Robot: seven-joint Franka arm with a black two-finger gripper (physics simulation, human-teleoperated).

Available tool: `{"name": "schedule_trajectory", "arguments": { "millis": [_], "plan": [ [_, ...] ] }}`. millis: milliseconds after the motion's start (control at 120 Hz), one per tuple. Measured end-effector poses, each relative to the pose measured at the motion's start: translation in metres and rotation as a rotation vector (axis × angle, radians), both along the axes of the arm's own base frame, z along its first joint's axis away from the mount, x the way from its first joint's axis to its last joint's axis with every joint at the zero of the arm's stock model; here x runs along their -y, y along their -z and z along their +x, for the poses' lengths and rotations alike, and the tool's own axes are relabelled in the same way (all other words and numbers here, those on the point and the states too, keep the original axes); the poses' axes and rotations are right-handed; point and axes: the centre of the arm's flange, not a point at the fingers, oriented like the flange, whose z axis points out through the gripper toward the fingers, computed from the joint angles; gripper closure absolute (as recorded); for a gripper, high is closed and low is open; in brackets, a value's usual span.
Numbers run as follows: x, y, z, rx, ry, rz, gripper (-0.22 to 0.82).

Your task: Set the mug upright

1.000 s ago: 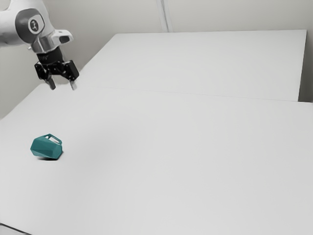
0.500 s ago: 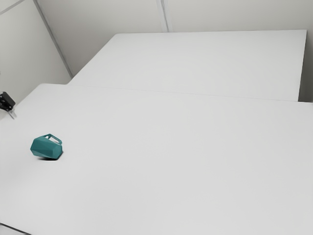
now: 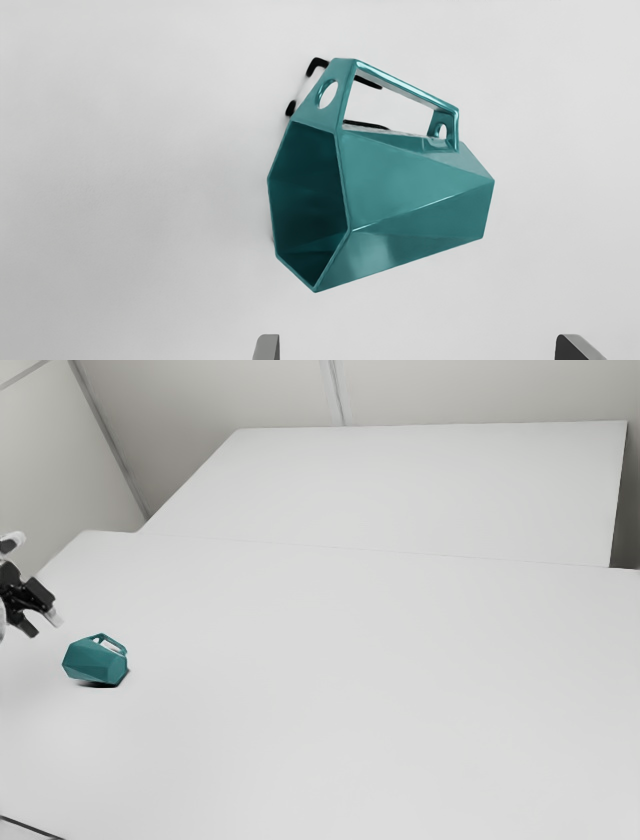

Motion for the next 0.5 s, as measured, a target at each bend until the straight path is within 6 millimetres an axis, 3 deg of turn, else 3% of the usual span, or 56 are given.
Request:
{"name": "schedule_trajectory", "arguments": {
  "millis": [217, 500],
  "plan": [
    [-0.012, 0.034, 0.005, 0.050, 0.105, -0.019, 0.00],
    [-0.030, 0.050, -0.004, 0.124, 0.186, -0.022, 0.00]
  ]
}}
